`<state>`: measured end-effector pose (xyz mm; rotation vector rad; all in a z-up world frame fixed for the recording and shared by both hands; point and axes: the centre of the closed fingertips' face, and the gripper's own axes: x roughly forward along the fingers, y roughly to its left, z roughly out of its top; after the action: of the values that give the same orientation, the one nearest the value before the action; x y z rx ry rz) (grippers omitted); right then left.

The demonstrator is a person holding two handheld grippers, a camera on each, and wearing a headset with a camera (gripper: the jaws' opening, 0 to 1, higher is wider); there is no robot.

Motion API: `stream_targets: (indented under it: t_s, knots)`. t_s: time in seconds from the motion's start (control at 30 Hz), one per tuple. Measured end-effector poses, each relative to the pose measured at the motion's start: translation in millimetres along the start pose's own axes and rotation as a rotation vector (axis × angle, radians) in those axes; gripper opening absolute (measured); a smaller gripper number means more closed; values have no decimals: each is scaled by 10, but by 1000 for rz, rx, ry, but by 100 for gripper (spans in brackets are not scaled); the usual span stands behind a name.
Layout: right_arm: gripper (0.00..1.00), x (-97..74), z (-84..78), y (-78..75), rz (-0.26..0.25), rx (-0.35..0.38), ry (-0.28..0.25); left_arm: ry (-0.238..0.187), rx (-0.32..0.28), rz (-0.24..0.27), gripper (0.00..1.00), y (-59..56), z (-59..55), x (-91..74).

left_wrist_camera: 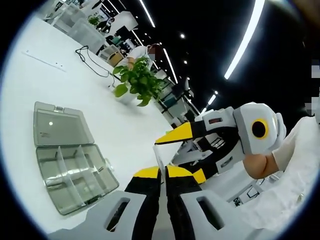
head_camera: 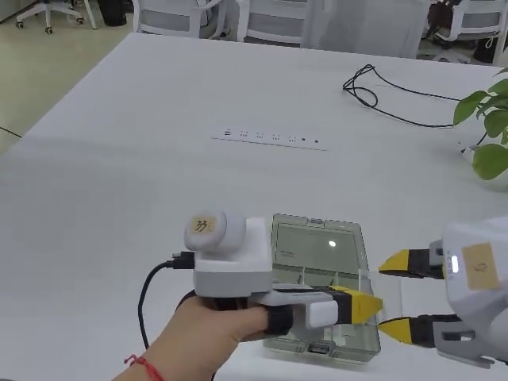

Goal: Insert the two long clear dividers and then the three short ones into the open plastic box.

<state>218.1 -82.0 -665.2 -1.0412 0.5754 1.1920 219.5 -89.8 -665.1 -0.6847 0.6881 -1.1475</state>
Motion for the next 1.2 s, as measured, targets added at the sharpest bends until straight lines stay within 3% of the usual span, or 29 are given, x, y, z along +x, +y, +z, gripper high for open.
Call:
stream_targets:
  t_s: [0.17,0.2,0.3,0.43,0.53,0.67,0.77,0.87,1.03,1.2]
  knots:
    - [34,4,6,-6,-2,-2,-4,-12,-10,10,0,16,10,-6]
    - [32,0,8,-16,-3,-1,-5,-1,20,22,0,44,-13,-18]
    - [34,-3,6,-28,-2,12,-8,-9,-3,5,0,6,-1,-24]
    - [35,-71,56,-93,7,75,-67,-1,59,24,0,46,2,-48]
    - [34,-124,75,-139,38,147,-123,28,161,23,0,56,-24,-72]
    - [30,-210,112,-148,129,238,-205,73,336,-37,0,-72,-93,-88]
    - [24,-294,188,-59,250,310,-271,90,442,-100,0,-202,-130,-107]
    - [19,-338,201,34,343,325,-291,91,526,-148,0,-297,-140,-139]
    - [14,-372,262,155,470,352,-332,92,554,-186,0,-375,-152,-183]
    - [9,-350,323,222,511,356,-345,87,580,-219,0,-433,-177,-226]
